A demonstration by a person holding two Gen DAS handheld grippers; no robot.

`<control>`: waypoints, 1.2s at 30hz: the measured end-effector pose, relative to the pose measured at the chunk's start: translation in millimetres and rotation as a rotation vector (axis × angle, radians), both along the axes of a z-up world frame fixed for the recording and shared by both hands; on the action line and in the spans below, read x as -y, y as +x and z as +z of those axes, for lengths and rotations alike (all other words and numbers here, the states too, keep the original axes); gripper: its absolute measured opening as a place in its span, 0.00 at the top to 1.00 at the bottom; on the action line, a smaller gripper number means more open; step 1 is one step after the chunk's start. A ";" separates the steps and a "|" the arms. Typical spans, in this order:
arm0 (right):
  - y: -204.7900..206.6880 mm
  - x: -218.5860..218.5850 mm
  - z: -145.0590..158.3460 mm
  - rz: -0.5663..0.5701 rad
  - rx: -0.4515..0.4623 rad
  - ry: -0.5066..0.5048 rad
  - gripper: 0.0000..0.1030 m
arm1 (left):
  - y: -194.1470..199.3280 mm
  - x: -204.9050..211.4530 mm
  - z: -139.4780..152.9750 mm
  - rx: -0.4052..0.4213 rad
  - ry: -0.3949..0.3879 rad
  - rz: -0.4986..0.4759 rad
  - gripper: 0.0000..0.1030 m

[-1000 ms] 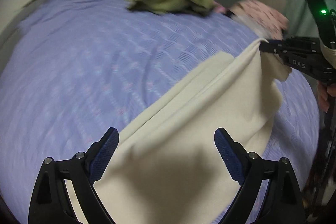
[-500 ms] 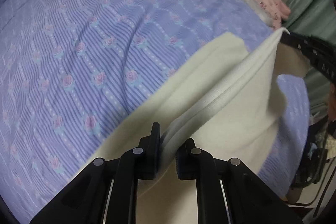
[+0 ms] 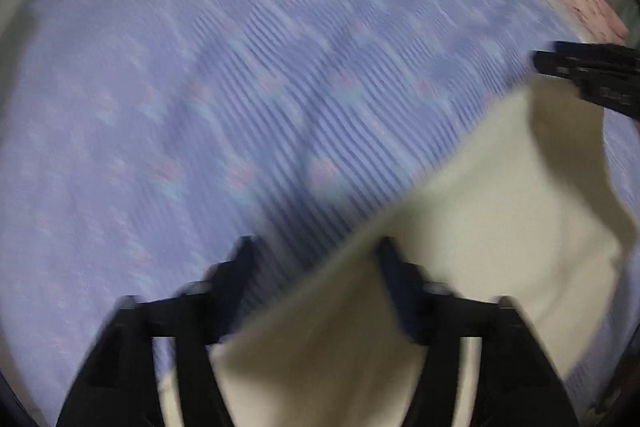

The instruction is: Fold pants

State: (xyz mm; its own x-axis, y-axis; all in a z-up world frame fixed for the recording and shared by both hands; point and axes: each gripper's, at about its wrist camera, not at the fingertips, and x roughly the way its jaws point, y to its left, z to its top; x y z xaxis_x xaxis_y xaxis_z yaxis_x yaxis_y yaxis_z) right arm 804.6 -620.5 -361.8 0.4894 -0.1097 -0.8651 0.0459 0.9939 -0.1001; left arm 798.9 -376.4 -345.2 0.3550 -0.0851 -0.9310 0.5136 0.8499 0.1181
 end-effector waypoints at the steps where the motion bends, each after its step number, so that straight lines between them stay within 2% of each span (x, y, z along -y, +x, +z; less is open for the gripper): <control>1: -1.9 6.4 11.6 -0.021 0.035 -0.014 0.49 | -1.0 1.1 8.9 0.022 -0.017 0.009 0.35; 4: -26.4 30.1 51.6 -0.042 0.116 0.033 0.49 | -13.8 2.9 50.2 0.066 -0.131 0.057 0.33; 5: -39.2 35.9 61.6 -0.039 0.140 0.045 0.49 | -24.0 2.5 64.1 0.083 -0.173 0.051 0.30; 6: -59.9 43.6 72.2 -0.035 0.164 0.058 0.49 | -37.2 1.9 74.9 0.098 -0.205 0.037 0.23; 9: -105.4 57.9 79.1 -0.026 0.166 0.087 0.49 | -76.2 15.7 92.6 0.126 -0.246 0.001 0.20; 13: -163.9 78.9 57.4 -0.059 0.094 0.151 0.49 | -120.9 34.4 85.1 0.100 -0.235 -0.032 0.20; 15: -184.5 81.9 39.5 -0.064 0.042 0.182 0.49 | -141.5 47.6 75.8 0.053 -0.243 -0.036 0.20; 20: -211.3 83.1 6.8 -0.086 -0.042 0.264 0.49 | -163.3 62.4 45.1 -0.020 -0.253 -0.049 0.20; 22: -215.2 83.8 0.7 -0.107 -0.043 0.274 0.49 | -159.5 69.5 46.8 0.008 -0.262 -0.088 0.20; 24: -220.2 85.6 -0.1 -0.139 -0.019 0.308 0.49 | -134.8 87.6 48.8 0.061 -0.251 -0.167 0.19; 27: -225.2 87.1 -2.6 -0.229 0.021 0.345 0.49 | -90.4 112.9 46.9 0.087 -0.221 -0.266 0.19; 29: -229.2 88.6 -7.3 -0.313 0.039 0.400 0.49 | -53.4 134.7 43.1 0.059 -0.207 -0.313 0.19; 32: -237.4 90.2 -16.8 -0.439 0.066 0.484 0.49 | -15.0 167.9 29.9 -0.028 -0.187 -0.371 0.19; 36: -245.9 92.3 -33.3 -0.561 0.065 0.590 0.49 | -15.0 208.3 9.4 -0.037 -0.095 -0.492 0.20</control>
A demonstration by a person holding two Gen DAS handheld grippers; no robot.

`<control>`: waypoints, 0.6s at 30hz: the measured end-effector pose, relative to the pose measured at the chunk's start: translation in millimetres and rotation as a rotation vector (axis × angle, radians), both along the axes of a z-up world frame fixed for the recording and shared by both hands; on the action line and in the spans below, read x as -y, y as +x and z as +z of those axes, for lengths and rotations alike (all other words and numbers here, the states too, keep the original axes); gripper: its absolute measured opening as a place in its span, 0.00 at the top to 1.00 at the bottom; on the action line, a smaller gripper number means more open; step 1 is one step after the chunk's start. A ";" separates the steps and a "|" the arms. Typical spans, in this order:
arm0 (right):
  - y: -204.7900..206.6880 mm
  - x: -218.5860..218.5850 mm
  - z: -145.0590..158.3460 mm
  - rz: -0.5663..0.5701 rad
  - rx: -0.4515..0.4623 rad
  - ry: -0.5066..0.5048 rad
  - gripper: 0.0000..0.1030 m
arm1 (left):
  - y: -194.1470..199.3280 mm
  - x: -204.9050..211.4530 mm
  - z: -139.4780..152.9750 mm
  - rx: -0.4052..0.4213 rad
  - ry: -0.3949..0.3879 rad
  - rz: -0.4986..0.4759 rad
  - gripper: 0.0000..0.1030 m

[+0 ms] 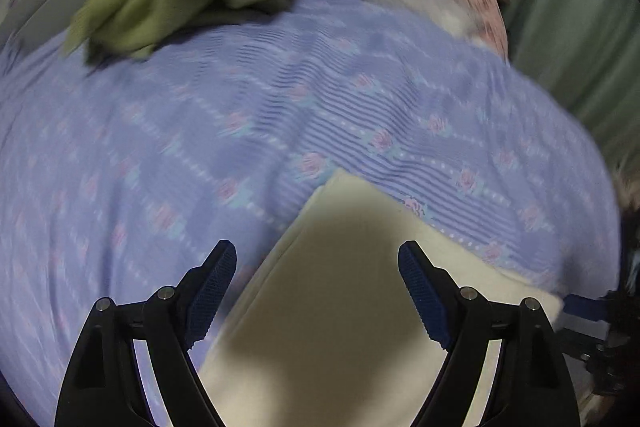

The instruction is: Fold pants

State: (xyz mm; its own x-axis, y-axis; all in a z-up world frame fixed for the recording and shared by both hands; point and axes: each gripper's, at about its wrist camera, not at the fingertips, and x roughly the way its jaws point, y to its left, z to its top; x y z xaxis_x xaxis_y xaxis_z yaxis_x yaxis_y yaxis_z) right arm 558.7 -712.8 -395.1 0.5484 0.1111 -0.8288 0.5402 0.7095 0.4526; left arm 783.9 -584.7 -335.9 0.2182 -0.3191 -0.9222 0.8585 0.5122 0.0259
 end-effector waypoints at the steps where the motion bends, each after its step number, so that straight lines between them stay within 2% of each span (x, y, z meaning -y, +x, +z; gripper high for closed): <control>1: -0.7 0.5 -4.3 -0.016 -0.003 0.022 0.49 | -0.9 7.9 -6.3 0.002 0.018 -0.022 0.22; 2: -1.4 0.9 -8.5 -0.030 -0.004 0.040 0.49 | -0.5 13.3 -12.3 0.000 0.031 -0.033 0.24; 4: -0.8 1.5 -15.0 -0.040 -0.007 0.072 0.49 | 3.8 20.1 -23.9 -0.022 0.049 -0.028 0.46; 5: -0.2 1.3 -17.7 -0.044 -0.008 0.084 0.49 | 5.1 20.8 -27.5 -0.043 0.047 -0.027 0.51; 7: 2.3 0.7 -21.0 -0.041 -0.002 0.099 0.51 | 5.3 20.2 -30.3 -0.078 0.030 -0.024 0.82; 11: 8.1 3.2 -25.8 -0.040 0.018 0.113 0.71 | 11.5 8.8 -13.4 -0.082 -0.036 0.029 0.90; 13: 7.4 6.6 -24.7 -0.059 0.025 0.108 0.90 | 16.3 1.9 -1.3 -0.077 -0.076 0.053 0.90; 15: 7.1 11.3 -15.0 -0.077 0.055 0.100 0.90 | 17.2 -0.1 9.7 -0.051 -0.110 0.060 0.91; 18: 18.3 13.6 1.8 -0.066 0.078 0.033 0.90 | 29.8 0.9 2.7 -0.051 -0.093 0.106 0.91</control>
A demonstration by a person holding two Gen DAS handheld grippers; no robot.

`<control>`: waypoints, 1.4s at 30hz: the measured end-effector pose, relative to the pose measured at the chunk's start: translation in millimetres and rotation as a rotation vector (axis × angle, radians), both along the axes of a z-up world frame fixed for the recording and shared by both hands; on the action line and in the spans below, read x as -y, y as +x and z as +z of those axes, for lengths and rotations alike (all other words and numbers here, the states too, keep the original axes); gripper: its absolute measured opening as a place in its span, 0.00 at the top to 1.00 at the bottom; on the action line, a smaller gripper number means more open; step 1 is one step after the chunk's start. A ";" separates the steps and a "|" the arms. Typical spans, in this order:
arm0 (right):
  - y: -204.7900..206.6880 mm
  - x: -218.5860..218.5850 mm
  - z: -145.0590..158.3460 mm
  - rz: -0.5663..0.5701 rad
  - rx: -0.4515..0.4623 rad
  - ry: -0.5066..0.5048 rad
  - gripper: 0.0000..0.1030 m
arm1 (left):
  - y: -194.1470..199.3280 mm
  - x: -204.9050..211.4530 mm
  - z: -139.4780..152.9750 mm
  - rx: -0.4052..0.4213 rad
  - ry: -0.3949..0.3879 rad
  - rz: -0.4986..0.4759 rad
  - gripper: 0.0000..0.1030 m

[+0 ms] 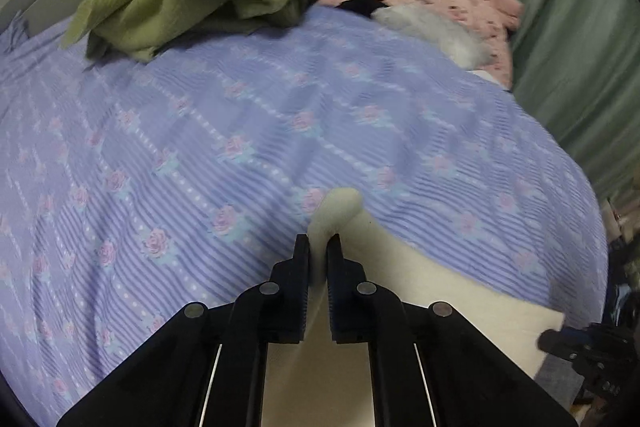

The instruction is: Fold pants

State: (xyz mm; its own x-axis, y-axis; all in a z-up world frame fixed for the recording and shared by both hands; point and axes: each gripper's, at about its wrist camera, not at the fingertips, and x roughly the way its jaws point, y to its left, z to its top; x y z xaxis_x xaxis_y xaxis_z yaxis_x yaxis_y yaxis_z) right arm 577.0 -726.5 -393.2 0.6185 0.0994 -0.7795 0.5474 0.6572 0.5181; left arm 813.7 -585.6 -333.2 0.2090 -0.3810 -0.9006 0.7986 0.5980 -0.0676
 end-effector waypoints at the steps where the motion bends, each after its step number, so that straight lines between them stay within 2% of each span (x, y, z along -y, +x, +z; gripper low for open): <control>1: 5.8 0.3 -0.6 0.008 -0.010 -0.021 0.90 | 5.4 2.5 -5.8 -0.011 0.011 0.009 0.91; 4: 19.7 3.7 -15.8 0.023 -0.072 -0.051 0.90 | 11.1 10.6 -24.7 -0.031 0.066 0.014 0.89; 6: 22.0 7.1 -25.1 0.036 -0.116 -0.062 0.90 | 7.7 16.7 -26.8 0.012 0.109 0.003 0.82; 7: 22.3 7.5 -25.0 0.036 -0.122 -0.068 0.85 | 5.1 19.3 -23.9 0.049 0.127 0.005 0.73; 8: 21.0 9.0 -21.5 0.028 -0.135 -0.093 0.76 | 2.9 20.9 -17.1 0.088 0.138 0.018 0.67; 9: 17.6 11.3 -13.4 0.007 -0.152 -0.149 0.70 | 0.8 20.6 -7.8 0.116 0.124 0.038 0.54; 10: 13.1 13.8 -2.7 -0.016 -0.164 -0.217 0.59 | -1.3 16.1 5.1 0.139 0.092 0.060 0.44; 11: 9.8 14.9 9.9 -0.029 -0.165 -0.278 0.52 | -6.2 7.4 20.9 0.154 0.043 0.082 0.42; 13: 4.1 15.7 33.0 -0.009 -0.132 -0.334 0.52 | -19.3 -11.0 47.8 0.160 -0.029 0.112 0.37; 15: -1.0 12.5 55.1 0.022 -0.100 -0.367 0.51 | -45.3 -39.5 76.5 0.178 -0.076 0.152 0.35; 18: -7.7 -3.1 89.4 0.108 -0.029 -0.417 0.40 | -87.0 -75.7 103.0 0.169 -0.111 0.209 0.28; 22: -22.4 -43.8 126.2 0.288 0.062 -0.456 0.37 | -150.0 -147.3 128.1 0.199 -0.101 0.334 0.27; 27: -51.2 -109.1 154.0 0.521 0.155 -0.442 0.37 | -236.6 -245.0 146.9 0.183 -0.085 0.587 0.27; 35: -88.3 -222.2 151.2 0.904 0.224 -0.353 0.37 | -352.8 -379.0 154.4 0.160 -0.044 1.011 0.24; 38: -100.5 -263.8 146.1 1.042 0.249 -0.327 0.37 | -390.7 -419.7 149.7 0.186 0.009 1.137 0.24; 42: -119.3 -326.9 137.5 1.221 0.300 -0.296 0.37 | -424.9 -463.9 138.3 0.204 0.065 1.245 0.24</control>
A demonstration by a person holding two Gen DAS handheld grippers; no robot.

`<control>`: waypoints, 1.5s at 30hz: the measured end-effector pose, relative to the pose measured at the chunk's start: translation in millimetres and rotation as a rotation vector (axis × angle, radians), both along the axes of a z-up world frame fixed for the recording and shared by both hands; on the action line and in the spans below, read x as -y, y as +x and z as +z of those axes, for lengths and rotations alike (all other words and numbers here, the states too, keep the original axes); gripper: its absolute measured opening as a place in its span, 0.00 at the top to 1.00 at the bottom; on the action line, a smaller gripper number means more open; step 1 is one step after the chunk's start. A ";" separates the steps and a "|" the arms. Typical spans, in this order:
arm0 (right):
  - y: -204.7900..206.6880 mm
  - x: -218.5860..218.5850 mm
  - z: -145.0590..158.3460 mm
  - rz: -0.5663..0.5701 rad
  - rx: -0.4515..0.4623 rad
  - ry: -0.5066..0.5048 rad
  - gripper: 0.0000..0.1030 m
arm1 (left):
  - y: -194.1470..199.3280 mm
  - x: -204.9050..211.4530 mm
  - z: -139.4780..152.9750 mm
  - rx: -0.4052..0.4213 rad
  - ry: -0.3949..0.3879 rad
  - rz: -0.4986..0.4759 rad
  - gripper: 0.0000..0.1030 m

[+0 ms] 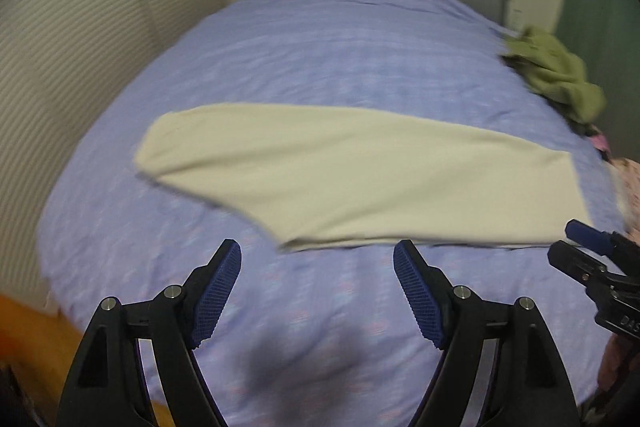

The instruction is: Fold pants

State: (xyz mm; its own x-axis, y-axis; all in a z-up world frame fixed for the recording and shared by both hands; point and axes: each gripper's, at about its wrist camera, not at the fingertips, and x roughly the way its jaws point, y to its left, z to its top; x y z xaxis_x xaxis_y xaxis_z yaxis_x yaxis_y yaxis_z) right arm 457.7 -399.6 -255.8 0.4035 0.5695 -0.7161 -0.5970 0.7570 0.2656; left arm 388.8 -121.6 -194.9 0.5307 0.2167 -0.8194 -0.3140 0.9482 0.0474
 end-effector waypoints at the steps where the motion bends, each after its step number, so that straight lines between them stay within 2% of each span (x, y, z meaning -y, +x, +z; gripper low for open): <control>1: -5.2 -14.5 -3.0 0.031 0.003 0.002 0.37 | -6.3 -12.2 -4.2 -0.006 0.001 0.021 0.24; 5: -17.0 -73.7 -20.6 0.137 -0.013 0.021 0.37 | -22.9 -61.7 -26.5 -0.029 -0.001 0.077 0.23; 9: -25.0 -128.8 -47.5 0.199 -0.048 0.047 0.39 | -26.0 -96.1 -59.3 -0.059 0.023 0.071 0.23; 12: -22.4 -165.7 -77.2 0.208 -0.083 0.071 0.43 | -26.3 -113.9 -79.6 -0.064 0.034 0.068 0.23; 17: -14.7 -205.4 -123.6 0.202 -0.111 0.045 0.54 | -27.1 -142.4 -117.3 -0.077 -0.017 0.073 0.23; 23: -0.7 -242.1 -156.5 0.189 -0.107 0.005 0.59 | -29.6 -165.2 -137.5 -0.086 -0.043 0.094 0.23; 25: 6.8 -253.7 -169.8 0.177 -0.132 -0.016 0.60 | -30.1 -171.2 -140.0 -0.086 -0.053 0.105 0.23; 28: 9.5 -254.6 -174.5 0.162 -0.141 -0.025 0.60 | -30.7 -177.6 -140.7 -0.081 -0.069 0.118 0.23; 33: 11.5 -264.0 -165.2 0.154 -0.054 -0.051 0.63 | -30.1 -182.7 -140.2 -0.075 -0.057 0.124 0.23; 35: 10.8 -270.9 -166.6 0.146 -0.025 -0.098 0.91 | -30.9 -184.9 -139.8 -0.077 -0.056 0.132 0.23; 38: 6.3 -270.8 -170.8 0.141 -0.061 -0.107 0.91 | -33.9 -192.7 -138.6 -0.079 -0.069 0.153 0.23; 42: -2.3 -277.0 -175.0 0.158 -0.053 -0.200 0.91 | -36.2 -209.8 -137.8 -0.103 -0.087 0.190 0.23; 45: -5.2 -277.9 -164.5 0.157 -0.161 -0.232 0.82 | -38.3 -228.0 -129.2 -0.095 -0.103 0.220 0.23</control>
